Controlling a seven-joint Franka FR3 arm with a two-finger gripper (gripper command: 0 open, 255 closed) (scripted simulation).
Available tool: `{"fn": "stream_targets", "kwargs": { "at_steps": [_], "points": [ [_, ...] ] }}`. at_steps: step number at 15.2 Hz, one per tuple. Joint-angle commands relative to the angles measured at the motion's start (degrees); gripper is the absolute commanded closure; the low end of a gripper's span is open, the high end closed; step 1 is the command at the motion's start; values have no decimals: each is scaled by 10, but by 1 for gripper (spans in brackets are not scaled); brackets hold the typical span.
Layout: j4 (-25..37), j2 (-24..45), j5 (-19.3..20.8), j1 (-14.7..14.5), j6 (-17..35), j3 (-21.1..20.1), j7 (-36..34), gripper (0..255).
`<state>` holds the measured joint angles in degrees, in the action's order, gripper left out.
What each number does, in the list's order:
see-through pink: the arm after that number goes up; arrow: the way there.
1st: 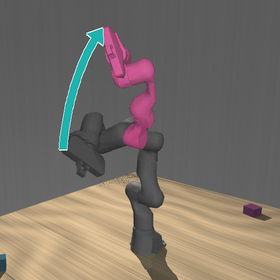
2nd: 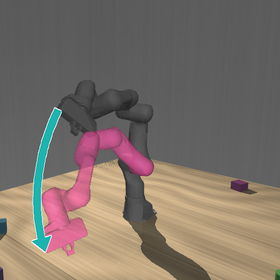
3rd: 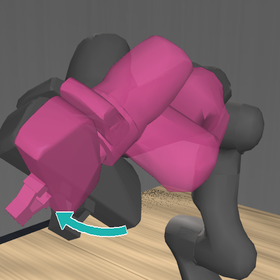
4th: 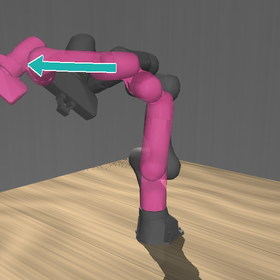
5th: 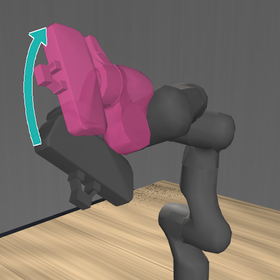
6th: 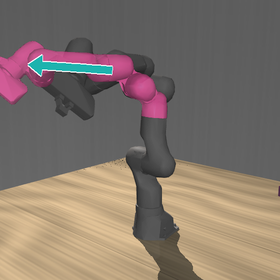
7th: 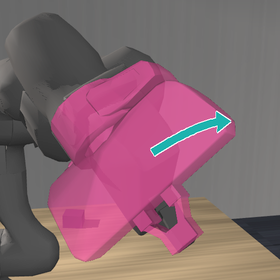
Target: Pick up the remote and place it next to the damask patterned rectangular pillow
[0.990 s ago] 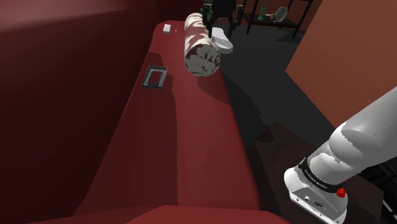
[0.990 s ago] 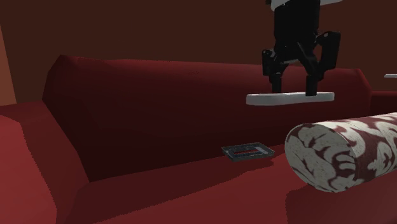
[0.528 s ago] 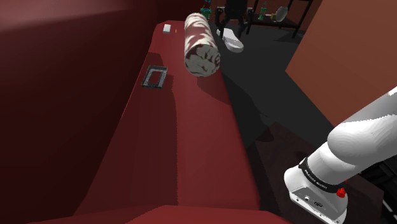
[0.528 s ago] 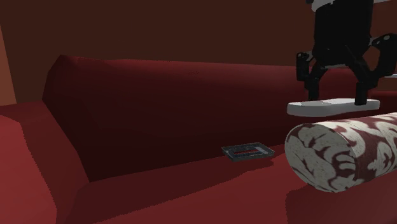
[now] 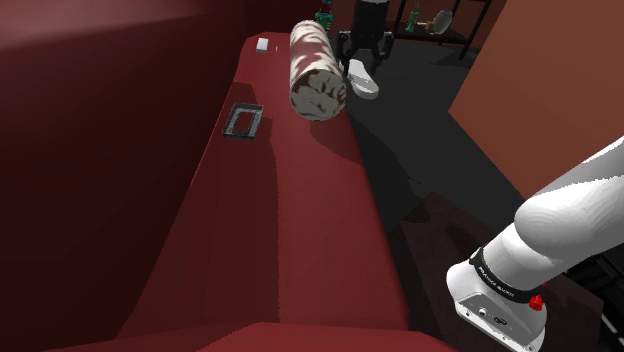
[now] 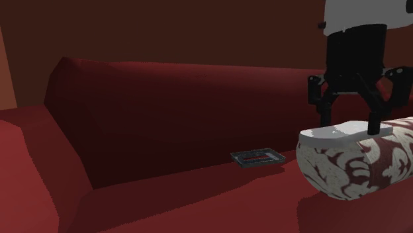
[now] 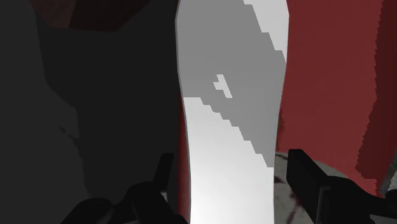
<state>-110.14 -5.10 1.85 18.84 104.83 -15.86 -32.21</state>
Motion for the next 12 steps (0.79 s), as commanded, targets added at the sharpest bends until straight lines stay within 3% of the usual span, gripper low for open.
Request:
{"fn": "stream_targets", "kwargs": {
  "at_steps": [1, 12],
  "points": [
    [-14, 2, 1, -1, 16, -1, -2, 255],
    [-82, 18, 6, -1, 99, -3, -10, 255]
  ]
}}
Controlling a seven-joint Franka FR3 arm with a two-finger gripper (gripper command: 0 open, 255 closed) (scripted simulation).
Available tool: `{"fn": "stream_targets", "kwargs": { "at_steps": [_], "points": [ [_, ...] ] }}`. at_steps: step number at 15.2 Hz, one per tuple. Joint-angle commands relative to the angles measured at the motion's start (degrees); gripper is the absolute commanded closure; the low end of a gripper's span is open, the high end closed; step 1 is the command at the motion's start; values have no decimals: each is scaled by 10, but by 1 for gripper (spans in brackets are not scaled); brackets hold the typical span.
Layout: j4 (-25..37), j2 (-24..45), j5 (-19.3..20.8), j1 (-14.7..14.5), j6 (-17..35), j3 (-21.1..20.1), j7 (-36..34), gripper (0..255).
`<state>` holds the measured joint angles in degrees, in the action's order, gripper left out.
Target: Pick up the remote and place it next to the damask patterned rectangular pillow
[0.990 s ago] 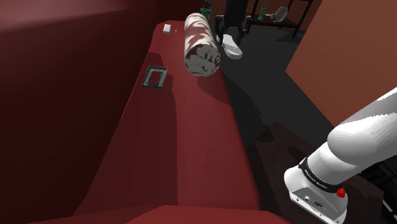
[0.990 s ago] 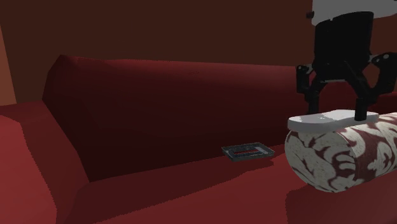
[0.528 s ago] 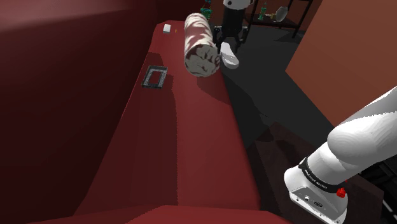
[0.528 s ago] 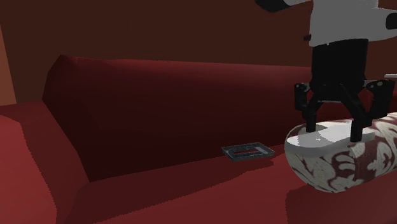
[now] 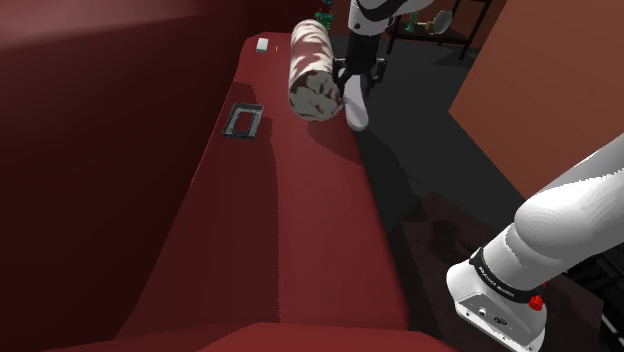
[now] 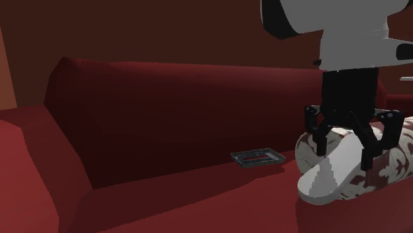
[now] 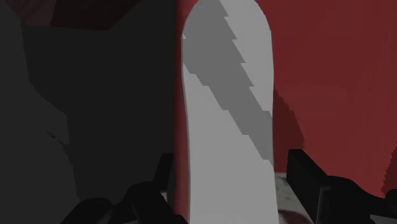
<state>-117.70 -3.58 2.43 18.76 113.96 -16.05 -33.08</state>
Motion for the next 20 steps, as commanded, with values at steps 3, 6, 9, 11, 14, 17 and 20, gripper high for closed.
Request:
{"fn": "stream_targets", "kwargs": {
  "at_steps": [3, 6, 9, 11, 14, 17, 20],
  "points": [
    [-22, 10, 3, -1, 31, -1, -4, 255],
    [-37, 18, 7, -1, 53, -1, -7, 255],
    [-50, 27, 10, -1, 76, -2, -11, 255],
    [-59, 34, 13, -1, 90, -2, -13, 255],
    [-70, 45, 18, -1, 113, -2, -18, 255],
    [-81, 58, 24, -2, 135, -2, -23, 255],
    [-91, 71, 30, -2, 157, -1, -28, 255]
  ]
}}
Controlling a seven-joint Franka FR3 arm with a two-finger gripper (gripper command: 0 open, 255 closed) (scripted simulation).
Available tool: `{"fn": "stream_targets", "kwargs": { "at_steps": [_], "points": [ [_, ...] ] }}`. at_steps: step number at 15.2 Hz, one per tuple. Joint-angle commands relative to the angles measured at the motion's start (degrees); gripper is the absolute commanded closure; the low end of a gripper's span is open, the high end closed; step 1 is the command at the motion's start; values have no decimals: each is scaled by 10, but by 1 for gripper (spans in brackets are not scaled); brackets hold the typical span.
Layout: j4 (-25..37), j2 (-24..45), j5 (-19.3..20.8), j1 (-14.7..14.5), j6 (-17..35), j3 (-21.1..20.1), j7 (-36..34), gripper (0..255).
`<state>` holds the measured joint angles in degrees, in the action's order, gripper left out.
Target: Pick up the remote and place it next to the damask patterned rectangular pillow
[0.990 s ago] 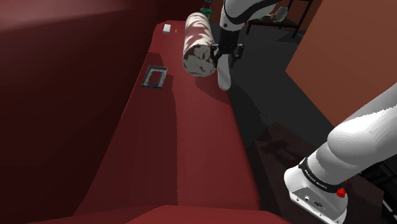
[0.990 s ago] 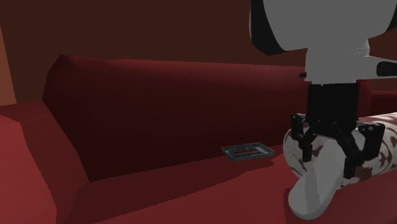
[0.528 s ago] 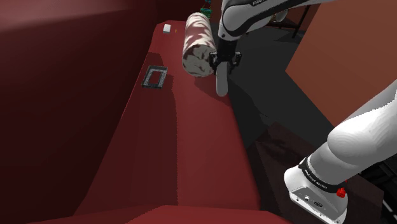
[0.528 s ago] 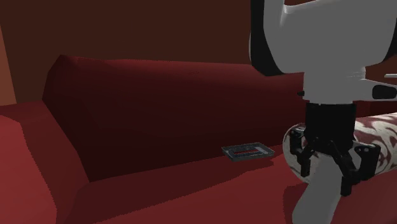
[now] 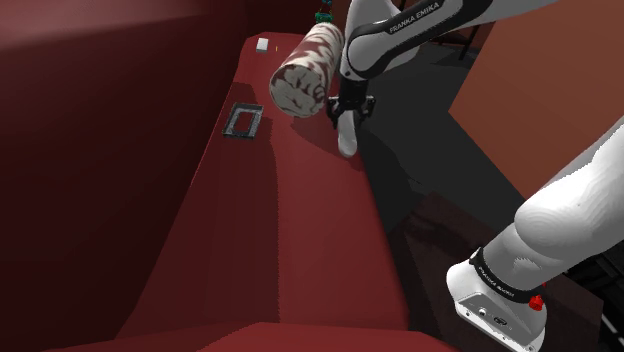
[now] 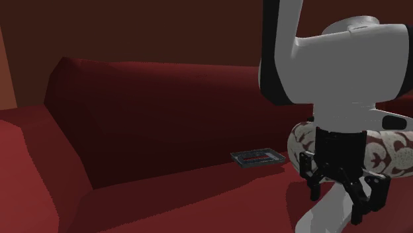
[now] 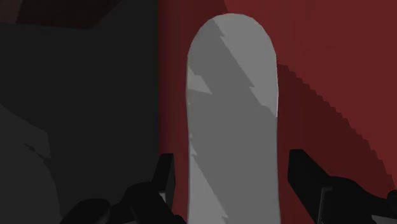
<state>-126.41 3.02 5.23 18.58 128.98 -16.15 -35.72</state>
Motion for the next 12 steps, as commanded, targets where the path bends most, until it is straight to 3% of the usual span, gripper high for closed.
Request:
{"fn": "stream_targets", "kwargs": {
  "at_steps": [1, 11, 12],
  "points": [
    [-6, 10, 4, -1, 14, 0, -3, 255],
    [-11, 17, 8, -1, 25, 0, -6, 255],
    [-11, 17, 8, -1, 25, 0, -6, 0]
  ]
}}
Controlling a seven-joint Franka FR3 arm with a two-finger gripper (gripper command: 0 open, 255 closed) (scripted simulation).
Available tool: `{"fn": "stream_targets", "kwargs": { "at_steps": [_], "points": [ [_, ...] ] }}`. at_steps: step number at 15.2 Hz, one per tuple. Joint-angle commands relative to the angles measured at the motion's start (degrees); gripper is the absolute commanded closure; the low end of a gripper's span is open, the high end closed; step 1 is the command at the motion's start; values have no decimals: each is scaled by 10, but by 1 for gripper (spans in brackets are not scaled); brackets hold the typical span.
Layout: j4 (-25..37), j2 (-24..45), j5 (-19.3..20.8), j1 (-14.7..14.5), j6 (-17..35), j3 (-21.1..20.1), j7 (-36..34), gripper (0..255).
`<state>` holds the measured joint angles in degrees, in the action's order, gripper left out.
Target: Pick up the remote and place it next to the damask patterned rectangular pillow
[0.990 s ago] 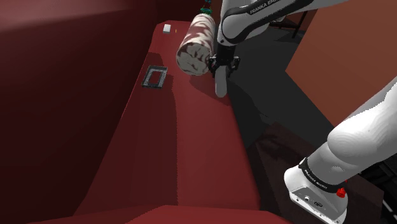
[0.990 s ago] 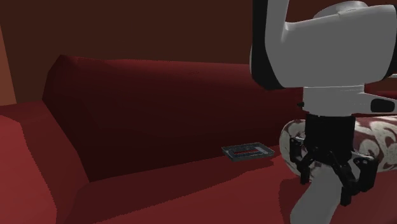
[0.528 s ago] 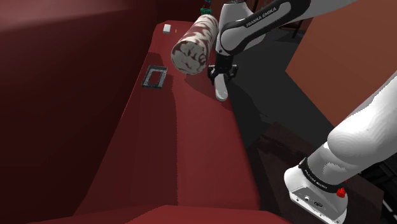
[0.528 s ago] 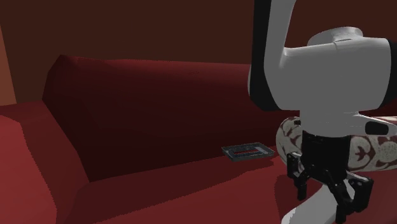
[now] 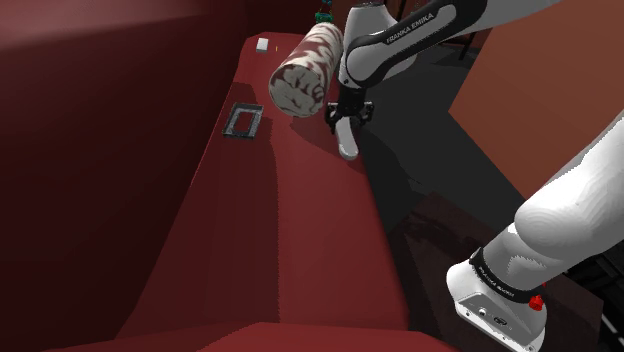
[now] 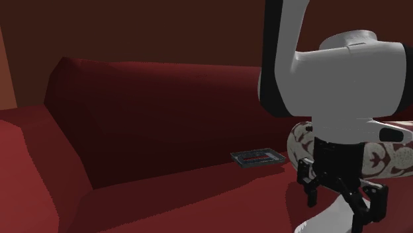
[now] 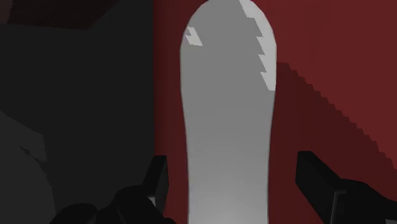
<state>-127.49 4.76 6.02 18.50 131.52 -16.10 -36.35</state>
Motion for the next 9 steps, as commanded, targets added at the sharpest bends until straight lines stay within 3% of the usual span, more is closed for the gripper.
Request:
{"fn": "stream_targets", "kwargs": {
  "at_steps": [1, 5, 9],
  "points": [
    [0, 0, 0, 0, 0, 0, 0, 0],
    [0, 0, 0, 0, 0, 0, 0, 0],
    [31, -41, -19, 0, -70, -3, 13, 0]
  ]
}}
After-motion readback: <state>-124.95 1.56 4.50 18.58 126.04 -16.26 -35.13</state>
